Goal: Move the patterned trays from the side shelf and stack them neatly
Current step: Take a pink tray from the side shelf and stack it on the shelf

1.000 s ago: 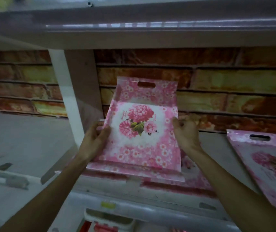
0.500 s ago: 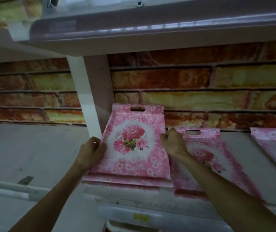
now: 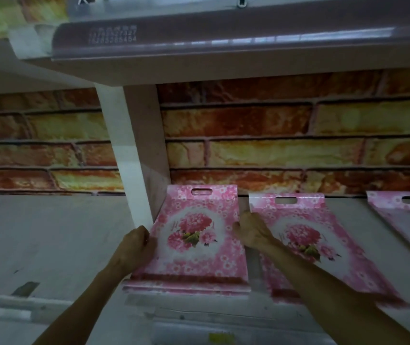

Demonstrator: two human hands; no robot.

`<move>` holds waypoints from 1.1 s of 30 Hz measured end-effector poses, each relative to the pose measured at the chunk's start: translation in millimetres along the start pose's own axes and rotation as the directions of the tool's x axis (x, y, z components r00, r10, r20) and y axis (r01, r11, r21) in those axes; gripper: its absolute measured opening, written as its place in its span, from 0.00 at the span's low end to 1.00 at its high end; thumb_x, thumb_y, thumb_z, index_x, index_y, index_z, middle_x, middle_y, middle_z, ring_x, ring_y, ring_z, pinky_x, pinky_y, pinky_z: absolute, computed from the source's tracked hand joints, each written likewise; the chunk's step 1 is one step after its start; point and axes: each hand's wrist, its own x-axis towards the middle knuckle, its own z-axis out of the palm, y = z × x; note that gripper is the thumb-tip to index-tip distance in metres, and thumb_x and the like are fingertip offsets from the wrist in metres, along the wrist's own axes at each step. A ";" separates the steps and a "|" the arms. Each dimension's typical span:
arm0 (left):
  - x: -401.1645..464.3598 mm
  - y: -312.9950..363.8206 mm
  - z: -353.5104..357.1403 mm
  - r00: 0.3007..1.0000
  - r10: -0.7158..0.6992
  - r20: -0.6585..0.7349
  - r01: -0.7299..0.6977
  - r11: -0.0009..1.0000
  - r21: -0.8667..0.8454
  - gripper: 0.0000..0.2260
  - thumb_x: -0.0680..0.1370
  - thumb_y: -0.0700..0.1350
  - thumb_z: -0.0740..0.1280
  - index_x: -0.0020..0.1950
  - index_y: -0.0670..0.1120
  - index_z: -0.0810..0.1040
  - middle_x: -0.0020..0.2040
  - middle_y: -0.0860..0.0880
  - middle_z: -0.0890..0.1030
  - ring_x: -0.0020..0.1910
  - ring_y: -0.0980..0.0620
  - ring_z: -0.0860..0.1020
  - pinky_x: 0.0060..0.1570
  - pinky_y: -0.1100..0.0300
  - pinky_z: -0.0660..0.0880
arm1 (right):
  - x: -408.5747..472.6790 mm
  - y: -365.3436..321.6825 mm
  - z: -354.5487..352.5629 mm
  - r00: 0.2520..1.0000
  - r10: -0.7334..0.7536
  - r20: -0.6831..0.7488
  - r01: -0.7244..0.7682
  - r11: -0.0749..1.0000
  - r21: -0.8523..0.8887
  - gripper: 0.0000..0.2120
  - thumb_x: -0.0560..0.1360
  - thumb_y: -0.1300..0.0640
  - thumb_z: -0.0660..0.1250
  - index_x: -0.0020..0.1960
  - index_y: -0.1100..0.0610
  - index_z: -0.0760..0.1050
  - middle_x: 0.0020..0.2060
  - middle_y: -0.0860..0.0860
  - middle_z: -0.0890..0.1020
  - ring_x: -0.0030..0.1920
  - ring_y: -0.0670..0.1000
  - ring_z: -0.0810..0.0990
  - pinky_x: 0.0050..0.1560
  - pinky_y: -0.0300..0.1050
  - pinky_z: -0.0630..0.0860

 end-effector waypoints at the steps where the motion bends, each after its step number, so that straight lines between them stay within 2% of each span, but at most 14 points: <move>1: 0.1 -0.6 1.1 1.000 0.002 0.003 -0.002 1.000 0.004 0.10 0.80 0.48 0.60 0.42 0.44 0.71 0.39 0.47 0.77 0.35 0.52 0.74 0.29 0.64 0.66 | 0.5 0.3 1.8 1.000 -0.004 0.007 0.004 1.000 -0.018 0.22 0.80 0.59 0.59 0.28 0.56 0.62 0.24 0.50 0.67 0.22 0.46 0.66 0.22 0.37 0.62; 6: -0.4 -0.8 4.9 1.000 0.005 0.011 -0.006 0.998 0.060 0.11 0.81 0.49 0.58 0.44 0.44 0.69 0.42 0.46 0.75 0.37 0.50 0.74 0.34 0.59 0.68 | 4.0 1.4 6.8 0.999 0.012 0.037 -0.008 0.995 -0.096 0.21 0.80 0.59 0.61 0.29 0.56 0.64 0.25 0.51 0.69 0.24 0.49 0.70 0.24 0.39 0.66; 10: -2.0 -1.2 6.4 0.998 -0.006 0.070 -0.002 0.995 0.101 0.09 0.81 0.48 0.58 0.45 0.43 0.67 0.42 0.46 0.74 0.37 0.50 0.72 0.33 0.61 0.65 | 1.7 0.5 7.8 0.996 0.017 0.086 -0.004 0.989 -0.146 0.19 0.80 0.58 0.61 0.31 0.56 0.65 0.27 0.51 0.71 0.26 0.50 0.72 0.26 0.40 0.69; 12: 0.2 -2.4 3.5 0.993 -0.027 0.118 0.011 0.991 0.137 0.10 0.81 0.48 0.57 0.47 0.42 0.67 0.44 0.46 0.75 0.38 0.50 0.73 0.33 0.61 0.68 | -1.0 1.7 4.3 0.994 -0.011 0.106 0.026 0.990 -0.141 0.18 0.80 0.56 0.60 0.32 0.56 0.65 0.30 0.51 0.73 0.29 0.51 0.74 0.28 0.41 0.70; 15: 4.0 -2.3 -4.2 0.984 -0.071 0.161 0.034 0.974 0.225 0.12 0.81 0.50 0.57 0.54 0.41 0.70 0.52 0.43 0.78 0.47 0.45 0.77 0.46 0.53 0.75 | -4.9 10.5 -11.0 0.993 -0.069 0.092 0.080 0.989 -0.123 0.17 0.80 0.53 0.58 0.35 0.59 0.69 0.32 0.56 0.76 0.33 0.57 0.78 0.32 0.43 0.70; 17: 7.3 4.1 -7.4 0.990 -0.037 0.133 0.002 0.967 0.255 0.13 0.80 0.50 0.59 0.58 0.43 0.70 0.55 0.43 0.76 0.52 0.44 0.78 0.51 0.50 0.76 | -11.1 20.4 -27.2 0.992 -0.105 0.063 0.112 0.987 -0.116 0.19 0.79 0.54 0.59 0.30 0.58 0.67 0.26 0.54 0.74 0.29 0.55 0.76 0.27 0.43 0.67; 20: 10.5 32.4 -8.4 0.994 0.096 0.051 -0.101 0.988 0.114 0.11 0.79 0.48 0.63 0.58 0.44 0.73 0.52 0.44 0.78 0.48 0.46 0.78 0.48 0.55 0.75 | -26.3 41.3 -51.8 0.992 -0.120 -0.030 0.117 0.989 -0.086 0.18 0.78 0.56 0.59 0.29 0.59 0.69 0.22 0.52 0.73 0.26 0.51 0.75 0.30 0.45 0.71; 22: 12.6 59.0 -6.8 0.983 0.185 0.020 -0.185 0.983 0.007 0.06 0.79 0.46 0.64 0.54 0.46 0.74 0.46 0.46 0.79 0.41 0.50 0.77 0.40 0.61 0.71 | -41.2 58.2 -63.1 0.990 -0.120 -0.079 0.117 0.992 -0.053 0.14 0.79 0.54 0.60 0.36 0.56 0.73 0.24 0.47 0.75 0.28 0.49 0.77 0.34 0.44 0.75; 24: 13.0 87.6 -3.4 0.967 0.256 -0.005 -0.255 0.964 -0.074 0.02 0.80 0.44 0.63 0.51 0.47 0.75 0.43 0.48 0.80 0.38 0.51 0.77 0.35 0.69 0.69 | -58.1 72.3 -71.2 0.984 -0.115 -0.138 0.112 0.993 -0.032 0.09 0.79 0.52 0.60 0.42 0.51 0.74 0.29 0.46 0.80 0.33 0.49 0.80 0.38 0.46 0.79; 26: 13.2 113.7 4.5 0.958 0.285 -0.024 -0.285 0.944 -0.165 0.04 0.80 0.44 0.62 0.48 0.46 0.76 0.41 0.48 0.82 0.38 0.50 0.79 0.34 0.74 0.69 | -72.4 84.4 -76.4 0.978 -0.109 -0.176 0.108 0.994 -0.018 0.07 0.79 0.52 0.61 0.45 0.51 0.76 0.27 0.44 0.78 0.31 0.46 0.78 0.35 0.43 0.76; 27: 13.7 125.6 9.5 0.964 0.264 -0.018 -0.260 0.935 -0.243 0.05 0.80 0.44 0.62 0.46 0.47 0.77 0.40 0.49 0.82 0.38 0.49 0.80 0.35 0.72 0.71 | -78.8 89.2 -78.9 0.975 -0.115 -0.192 0.113 0.993 -0.018 0.07 0.79 0.52 0.62 0.46 0.53 0.76 0.25 0.43 0.76 0.29 0.44 0.76 0.31 0.41 0.73; 30: 17.8 158.8 26.0 0.974 0.202 0.103 -0.138 0.888 -0.439 0.04 0.79 0.43 0.64 0.47 0.45 0.77 0.37 0.46 0.81 0.31 0.48 0.79 0.31 0.53 0.78 | -95.4 100.2 -83.4 0.963 -0.129 -0.238 0.120 0.991 -0.053 0.06 0.79 0.53 0.62 0.47 0.53 0.76 0.26 0.41 0.73 0.28 0.43 0.72 0.26 0.32 0.62; 31: 21.5 168.9 32.6 0.966 0.213 0.146 -0.120 0.871 -0.476 0.03 0.78 0.41 0.64 0.46 0.44 0.77 0.36 0.44 0.81 0.30 0.47 0.78 0.33 0.48 0.78 | -99.7 103.8 -84.4 0.959 -0.139 -0.246 0.130 0.990 -0.053 0.06 0.80 0.53 0.62 0.46 0.52 0.75 0.28 0.41 0.73 0.29 0.44 0.72 0.26 0.31 0.61; 33: 30.1 186.7 45.6 0.960 0.199 0.196 -0.080 0.867 -0.491 0.04 0.77 0.38 0.65 0.43 0.42 0.79 0.37 0.40 0.82 0.29 0.48 0.79 0.39 0.49 0.79 | -106.4 109.0 -86.9 0.957 -0.144 -0.251 0.137 0.989 -0.047 0.06 0.79 0.52 0.62 0.46 0.52 0.75 0.30 0.43 0.77 0.31 0.48 0.76 0.27 0.37 0.67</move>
